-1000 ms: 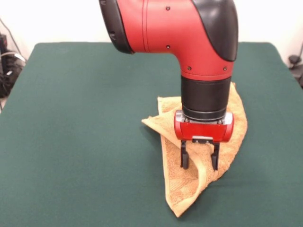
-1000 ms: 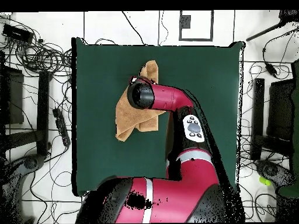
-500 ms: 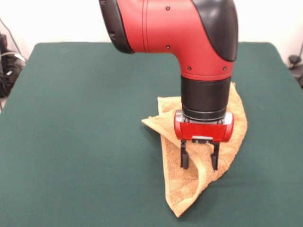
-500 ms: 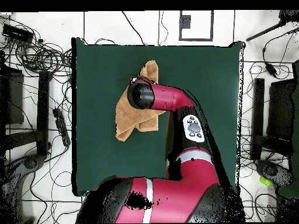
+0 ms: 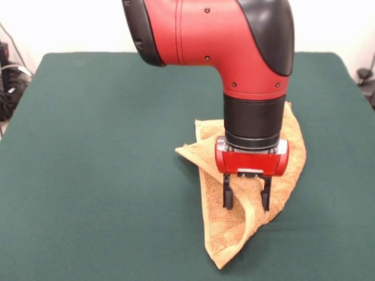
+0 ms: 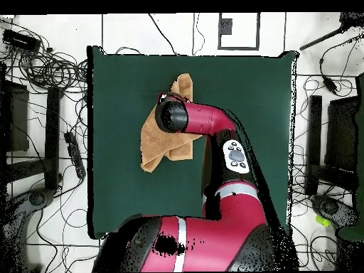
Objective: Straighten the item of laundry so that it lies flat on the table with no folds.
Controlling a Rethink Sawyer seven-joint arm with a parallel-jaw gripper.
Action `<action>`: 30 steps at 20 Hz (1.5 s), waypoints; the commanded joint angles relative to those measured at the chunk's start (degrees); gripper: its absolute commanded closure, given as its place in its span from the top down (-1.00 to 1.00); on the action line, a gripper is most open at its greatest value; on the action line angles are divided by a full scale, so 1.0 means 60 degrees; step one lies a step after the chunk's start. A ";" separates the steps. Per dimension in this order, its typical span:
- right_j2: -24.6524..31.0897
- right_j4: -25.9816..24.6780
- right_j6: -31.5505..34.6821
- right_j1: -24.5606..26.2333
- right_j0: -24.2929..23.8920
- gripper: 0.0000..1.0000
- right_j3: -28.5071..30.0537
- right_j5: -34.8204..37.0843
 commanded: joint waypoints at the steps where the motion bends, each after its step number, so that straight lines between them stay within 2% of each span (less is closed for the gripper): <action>1: 0.0460 0.0253 0.1021 0.0125 0.0283 1.00 0.0067 0.1003; 30: 0.0555 0.0161 0.0964 0.0056 0.0185 1.00 0.0231 0.0696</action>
